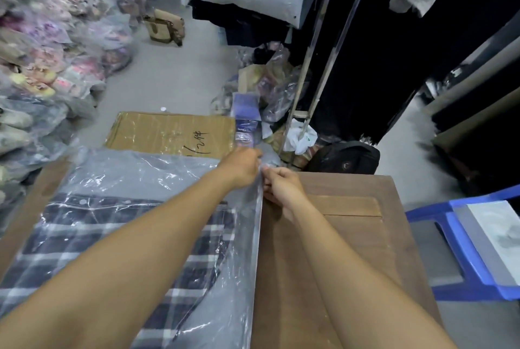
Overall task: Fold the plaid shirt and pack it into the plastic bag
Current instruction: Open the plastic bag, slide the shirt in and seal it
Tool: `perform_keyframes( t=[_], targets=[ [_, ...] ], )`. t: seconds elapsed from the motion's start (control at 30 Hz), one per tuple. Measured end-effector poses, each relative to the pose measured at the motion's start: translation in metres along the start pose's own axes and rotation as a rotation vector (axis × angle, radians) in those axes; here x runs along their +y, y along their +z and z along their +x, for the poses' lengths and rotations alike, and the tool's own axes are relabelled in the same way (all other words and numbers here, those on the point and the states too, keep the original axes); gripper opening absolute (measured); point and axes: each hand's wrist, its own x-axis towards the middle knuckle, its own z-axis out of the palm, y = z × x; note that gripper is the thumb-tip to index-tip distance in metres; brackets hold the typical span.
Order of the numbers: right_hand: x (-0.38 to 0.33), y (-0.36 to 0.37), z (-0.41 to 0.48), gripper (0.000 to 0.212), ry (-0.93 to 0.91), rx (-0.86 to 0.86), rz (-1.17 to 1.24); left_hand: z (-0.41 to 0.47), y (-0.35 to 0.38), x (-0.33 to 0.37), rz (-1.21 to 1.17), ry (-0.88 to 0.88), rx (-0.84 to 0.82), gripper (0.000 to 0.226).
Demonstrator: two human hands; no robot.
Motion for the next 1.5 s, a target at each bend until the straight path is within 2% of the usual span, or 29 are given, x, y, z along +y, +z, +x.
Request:
perform_keyframes(
  t=[0.1, 0.2, 0.47, 0.63, 0.8, 0.97, 1.3, 1.37, 1.5],
  targets=[
    [-0.002, 0.002, 0.002, 0.036, -0.02, -0.002, -0.012, 0.009, 0.003, -0.006, -0.092, -0.009, -0.055, 0.02],
    [-0.001, 0.002, -0.004, 0.032, -0.057, 0.016, -0.047, 0.012, 0.002, -0.011, -0.206, -0.003, -0.01, 0.018],
    [0.023, 0.005, -0.042, 0.022, -0.145, 0.042, -0.165, 0.003, -0.003, -0.009, -0.132, -0.068, 0.12, 0.021],
    [0.049, -0.003, -0.075, 0.026, -0.127, 0.009, -0.195, 0.003, 0.0, -0.01, -0.141, -0.071, 0.096, 0.031],
    [0.066, -0.017, -0.115, 0.019, -0.049, -0.099, -0.218, 0.005, 0.007, -0.005, -0.111, -0.111, 0.114, 0.035],
    [0.079, -0.039, -0.151, 0.013, 0.13, -0.36, -0.201, 0.006, 0.011, -0.004, -0.123, -0.121, 0.13, 0.03],
    [0.103, -0.066, -0.196, 0.014, 0.306, -0.64, -0.514, 0.008, 0.018, 0.005, -0.071, -0.115, 0.153, 0.022],
    [0.107, -0.063, -0.199, 0.016, 0.291, -0.672, -0.659, 0.008, 0.021, 0.004, -0.069, -0.104, 0.157, 0.022],
    [0.098, -0.058, -0.199, 0.016, 0.136, -0.592, -0.885, 0.001, 0.016, 0.0, -0.081, -0.041, 0.187, 0.024]
  ],
)
